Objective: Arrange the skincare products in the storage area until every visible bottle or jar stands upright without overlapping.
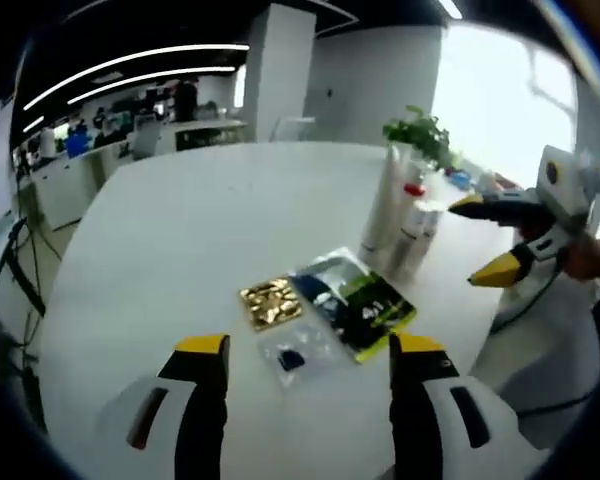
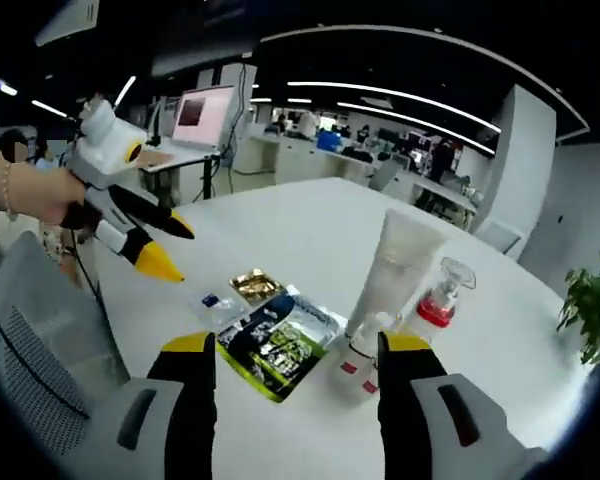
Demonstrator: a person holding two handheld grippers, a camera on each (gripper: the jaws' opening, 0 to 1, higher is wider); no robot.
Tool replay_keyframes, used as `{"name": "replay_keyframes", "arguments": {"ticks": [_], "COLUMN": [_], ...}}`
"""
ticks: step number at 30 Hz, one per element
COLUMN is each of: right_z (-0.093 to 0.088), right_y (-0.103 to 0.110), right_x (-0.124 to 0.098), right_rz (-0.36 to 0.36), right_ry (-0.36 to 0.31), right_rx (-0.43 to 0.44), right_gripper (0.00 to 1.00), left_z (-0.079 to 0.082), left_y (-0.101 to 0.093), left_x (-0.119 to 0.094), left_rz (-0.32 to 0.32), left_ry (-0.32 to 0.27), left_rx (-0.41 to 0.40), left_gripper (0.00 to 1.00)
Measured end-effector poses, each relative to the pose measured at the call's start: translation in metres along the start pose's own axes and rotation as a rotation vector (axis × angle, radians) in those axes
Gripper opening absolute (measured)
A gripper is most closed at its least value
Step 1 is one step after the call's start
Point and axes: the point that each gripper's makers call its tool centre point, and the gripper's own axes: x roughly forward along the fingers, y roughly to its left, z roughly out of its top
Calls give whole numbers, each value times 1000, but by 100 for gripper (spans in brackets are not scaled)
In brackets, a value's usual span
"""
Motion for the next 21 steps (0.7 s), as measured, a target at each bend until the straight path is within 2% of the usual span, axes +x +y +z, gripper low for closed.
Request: {"name": "replay_keyframes", "arguments": {"ticks": [3,7,9,11,17,19,21], "right_z": [-9,-14,-16,-21,-23,-21,-21], "right_y": [-7,-13,-18,-25,-35,-35,-34], "right_x": [-13,-29,-38,-45,-58,-60,-61], "right_rz": [-7,-20,-36,-67,-87,-75,-72], "right_ry": [15,14,-2,8,-19,-45,-62], "right_rx": [47,99,119,140,187,214,231], "right_gripper": [82,92,94,94,100,100,100], "left_z": [-4,-4,-3,-6,-6,2,5], "left_y": [-4,-12,-16,-18,-21,-16,-14], "left_x": [-8,-22,-29,-32,-40,-42,-44], "left_rz": [-6,-16,-18,-22,-13,6,16], "left_ry": [-6,-32,-42,-48,-53,-103,-122], "left_rx": [-4,-13,-36,-55,-54,-62,-72], "left_gripper": [70,79,83,87,96,99,99]}}
